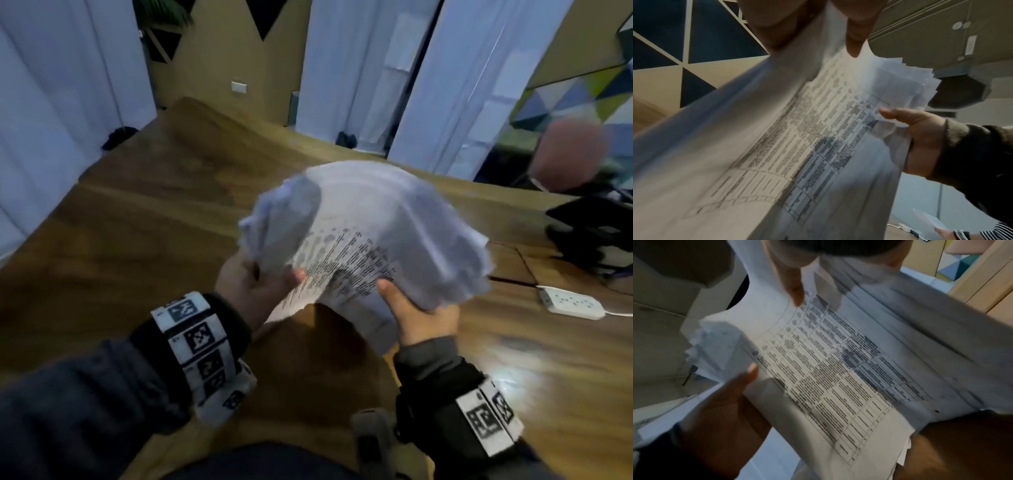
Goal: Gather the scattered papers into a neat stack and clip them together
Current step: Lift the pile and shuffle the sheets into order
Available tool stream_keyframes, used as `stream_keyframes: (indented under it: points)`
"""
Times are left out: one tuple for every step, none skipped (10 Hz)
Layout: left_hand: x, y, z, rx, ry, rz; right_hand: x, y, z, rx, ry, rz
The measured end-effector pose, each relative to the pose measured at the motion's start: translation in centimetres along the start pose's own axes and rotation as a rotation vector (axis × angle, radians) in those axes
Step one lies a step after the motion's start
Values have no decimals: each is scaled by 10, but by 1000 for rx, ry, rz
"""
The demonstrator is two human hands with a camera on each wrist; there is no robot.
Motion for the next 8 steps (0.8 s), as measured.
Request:
stream_keyframes:
  points:
    - [6,2,-11,55,26,42,-1,6,-10,18,-20,-30]
    - [29,16,-13,50,-41,190,-25,12,-19,-61,77,-123]
    - [42,28,-19,-95,-134,188,-55,8,-19,-293,166,-82]
    - [20,15,-21,-329,7,31,-52,0,-20,-442,143,-90]
    - [27,13,-15,-281,-61,71,-40,6,-21,-287,153,-75]
    - [44,19,-11,-99,-92,78,-41,15,-16,-82,108,-55]
    - [70,19,-9,-116,-204,94,-47,16,-16,-68,-76,-128]
    - [92,11,0,-300,-295,144,-51,-3,-18,-122,-362,-305]
Point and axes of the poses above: each hand's wrist, its own z-axis away from the middle knuckle, its own y-axis out of the back of the hand, x = y × z, the point moved 8 cm from there along -z, towards the middle knuckle, and after that the axes turned 1 degree about y, right-handed, at the moved point
